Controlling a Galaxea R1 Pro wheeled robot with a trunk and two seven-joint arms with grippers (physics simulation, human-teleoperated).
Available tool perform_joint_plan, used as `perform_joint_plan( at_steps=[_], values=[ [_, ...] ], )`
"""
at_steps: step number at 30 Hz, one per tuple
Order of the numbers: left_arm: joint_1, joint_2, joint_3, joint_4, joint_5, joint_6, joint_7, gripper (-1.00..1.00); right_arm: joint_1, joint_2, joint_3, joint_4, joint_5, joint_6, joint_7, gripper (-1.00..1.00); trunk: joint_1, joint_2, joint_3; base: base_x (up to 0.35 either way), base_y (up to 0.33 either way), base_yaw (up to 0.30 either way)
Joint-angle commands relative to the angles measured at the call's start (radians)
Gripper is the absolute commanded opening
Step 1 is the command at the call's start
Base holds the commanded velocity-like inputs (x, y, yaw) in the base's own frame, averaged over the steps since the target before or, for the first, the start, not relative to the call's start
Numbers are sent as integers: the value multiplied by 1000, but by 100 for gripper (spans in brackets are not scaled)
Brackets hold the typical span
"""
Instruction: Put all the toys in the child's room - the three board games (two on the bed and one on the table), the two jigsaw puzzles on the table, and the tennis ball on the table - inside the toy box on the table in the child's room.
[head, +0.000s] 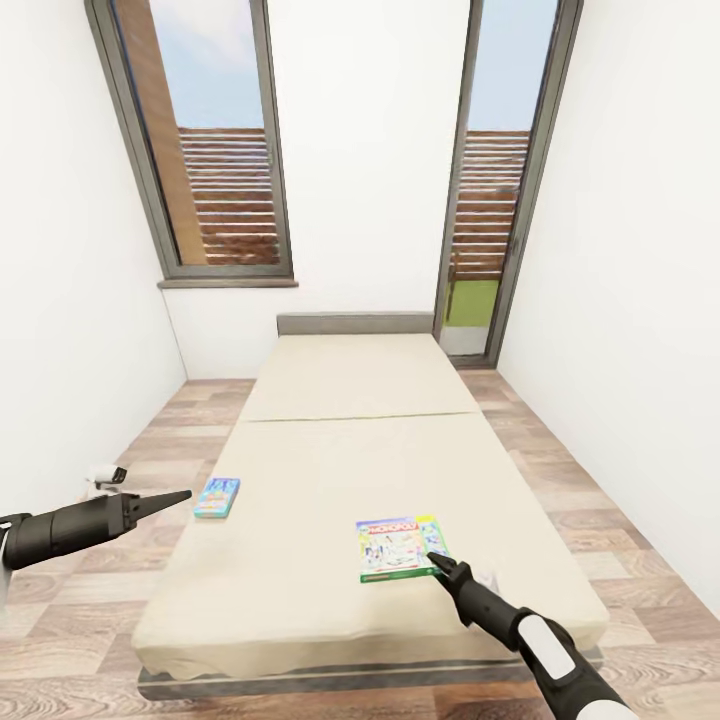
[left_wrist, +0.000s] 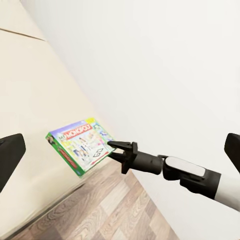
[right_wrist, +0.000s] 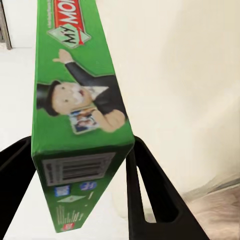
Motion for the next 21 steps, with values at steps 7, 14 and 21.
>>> perform_joint_plan(
  at_steps=[7, 14, 21],
  values=[
    [0, 0, -1, 0, 0, 10, -3, 100, 1, 7, 0, -4, 1, 39, 63, -100, -27, 49, 21, 0, 0, 0],
    [0, 0, -2, 0, -1, 10, -3, 100, 2, 4, 2, -3, 0, 44, 73, -100, -54, 98, 43, 0, 0, 0],
    [-1, 0, -4, 0, -8, 14, -3, 100, 2, 4, -2, -2, 0, 37, 76, -100, -81, 147, 65, 0, 0, 0]
  ],
)
